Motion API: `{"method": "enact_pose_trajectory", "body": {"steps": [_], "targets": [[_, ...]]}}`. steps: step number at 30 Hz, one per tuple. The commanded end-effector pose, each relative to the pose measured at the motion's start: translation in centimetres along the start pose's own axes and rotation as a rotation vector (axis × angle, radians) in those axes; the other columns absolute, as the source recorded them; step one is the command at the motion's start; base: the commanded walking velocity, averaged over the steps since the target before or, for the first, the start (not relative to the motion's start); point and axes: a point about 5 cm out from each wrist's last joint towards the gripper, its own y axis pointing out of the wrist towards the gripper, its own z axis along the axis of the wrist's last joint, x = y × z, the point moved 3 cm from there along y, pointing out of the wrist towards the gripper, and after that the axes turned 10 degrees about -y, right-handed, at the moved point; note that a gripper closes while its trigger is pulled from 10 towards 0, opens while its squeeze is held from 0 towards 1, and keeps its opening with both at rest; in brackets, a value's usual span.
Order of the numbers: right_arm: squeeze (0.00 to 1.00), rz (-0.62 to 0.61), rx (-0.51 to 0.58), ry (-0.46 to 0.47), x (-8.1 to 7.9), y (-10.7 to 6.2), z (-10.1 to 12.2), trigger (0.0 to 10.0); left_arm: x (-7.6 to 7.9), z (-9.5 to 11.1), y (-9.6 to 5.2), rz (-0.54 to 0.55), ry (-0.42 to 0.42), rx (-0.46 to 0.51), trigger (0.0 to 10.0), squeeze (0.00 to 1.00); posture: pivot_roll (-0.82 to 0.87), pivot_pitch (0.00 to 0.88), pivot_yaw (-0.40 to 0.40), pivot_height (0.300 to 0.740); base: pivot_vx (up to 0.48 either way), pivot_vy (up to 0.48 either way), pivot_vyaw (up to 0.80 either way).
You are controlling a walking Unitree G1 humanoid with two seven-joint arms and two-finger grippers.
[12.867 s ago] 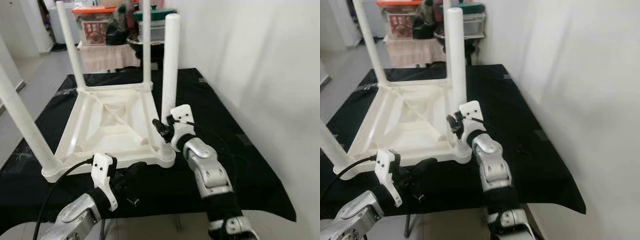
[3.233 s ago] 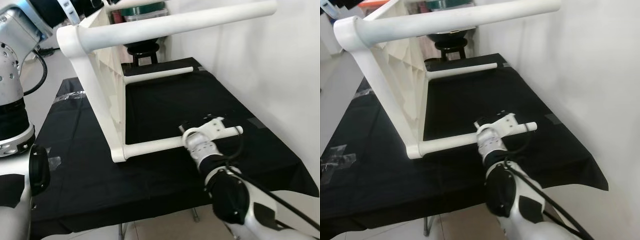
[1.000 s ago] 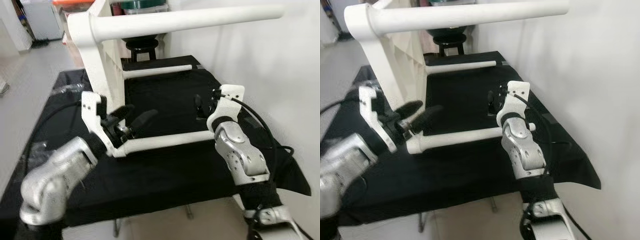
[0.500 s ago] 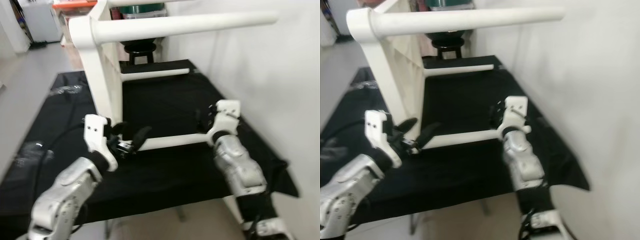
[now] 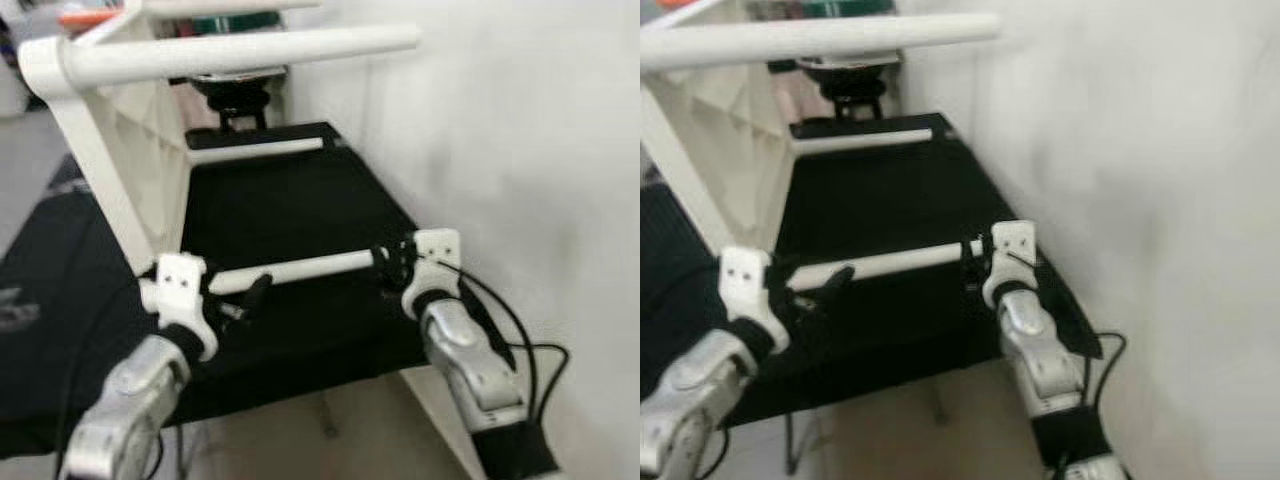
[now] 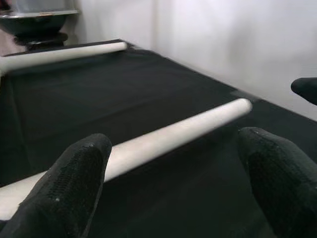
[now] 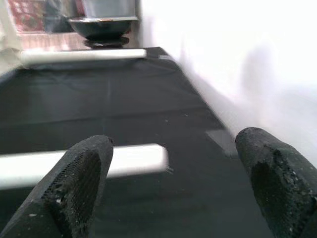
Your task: Building children table
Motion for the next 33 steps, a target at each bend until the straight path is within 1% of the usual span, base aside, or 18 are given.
{"method": "enact_pose_trajectory", "body": {"steps": [1, 2, 4, 6, 7, 9, 10, 11, 13, 18, 25, 33], "targets": [[0.0, 0.006, 0.032, 0.004, -0.2, -0.1, 0.6, 10.0, -1.1, -0.2, -0.5, 0.055, 0.037, 0.0, 10.0, 0.0, 0.01, 0.0, 0.023, 0.74, 0.0, 0.0, 0.0], [0.0, 0.012, 0.029, 0.015, -0.2, -0.2, 0.5, 10.0, -1.4, -0.3, -0.9, 0.077, 0.037, 0.001, 10.0, 0.0, 0.02, 0.0, 0.022, 0.74, 0.0, 0.0, 0.0], [0.0, 0.025, 0.025, 0.022, -0.2, -0.6, 0.1, 10.0, -1.5, -0.5, -1.7, 0.096, 0.034, 0.019, 10.0, 0.0, 0.02, 0.0, 0.019, 0.74, 0.0, 0.0, 0.0], [0.0, 0.032, 0.021, 0.023, -0.2, -0.8, -0.1, 10.0, -1.5, -0.7, -2.0, 0.101, 0.037, 0.016, 10.0, 0.0, 0.01, 0.0, 0.017, 0.74, 0.0, 0.0, 0.0], [0.0, 0.041, 0.016, 0.031, -0.3, -1.1, -0.4, 10.0, -1.3, -1.0, -2.2, 0.097, 0.042, 0.022, 0.0, 0.0, 0.01, 0.0, 0.017, 0.74, 0.0, 0.0, 0.0], [0.0, 0.048, 0.022, 0.042, -0.3, -1.3, -0.4, 10.0, -1.2, -1.1, -2.3, 0.098, 0.045, 0.026, 0.0, 0.0, 0.01, 0.0, 0.017, 0.74, 0.0, 0.0, 0.0], [0.0, 0.049, 0.023, 0.044, -0.3, -1.3, -0.5, 8.7, -1.2, -1.1, -2.2, 0.099, 0.045, 0.032, 0.0, 0.0, 0.01, 0.0, 0.017, 0.74, 0.0, 0.0, 0.0], [0.0, 0.049, 0.023, 0.044, -0.3, -1.3, -0.5, 8.7, -1.2, -1.1, -2.2, 0.099, 0.045, 0.032, 0.0, 0.0, 0.01, 0.0, 0.017, 0.74, 0.0, 0.0, 0.0], [0.0, 0.051, 0.021, 0.04, -0.3, -1.2, -0.6, 10.0, -1.4, -1.0, -2.0, 0.113, 0.045, 0.047, 0.0, 0.0, 0.01, 0.0, 0.019, 0.74, 0.0, 0.0, 0.0], [0.0, 0.065, 0.014, 0.039, -0.5, -1.0, -0.7, 10.0, -1.5, -1.1, -1.9, 0.12, 0.05, 0.057, 0.0, 0.0, 0.01, 0.0, 0.021, 0.74, 0.0, 0.0, 0.0], [0.0, 0.067, 0.02, 0.048, -0.5, -0.5, -0.5, 10.0, -2.0, -1.1, -1.6, 0.14, 0.045, 0.07, 0.0, 0.0, 0.01, 0.0, 0.021, 0.74, 0.0, 0.0, 0.0], [0.0, 0.063, 0.049, 0.01, -0.5, 0.1, 0.0, 10.0, -2.1, -1.0, -1.6, 0.147, 0.052, 0.081, 0.0, 0.0, 0.01, 0.0, 0.028, 0.74, 0.0, 0.0, 0.0]]}}
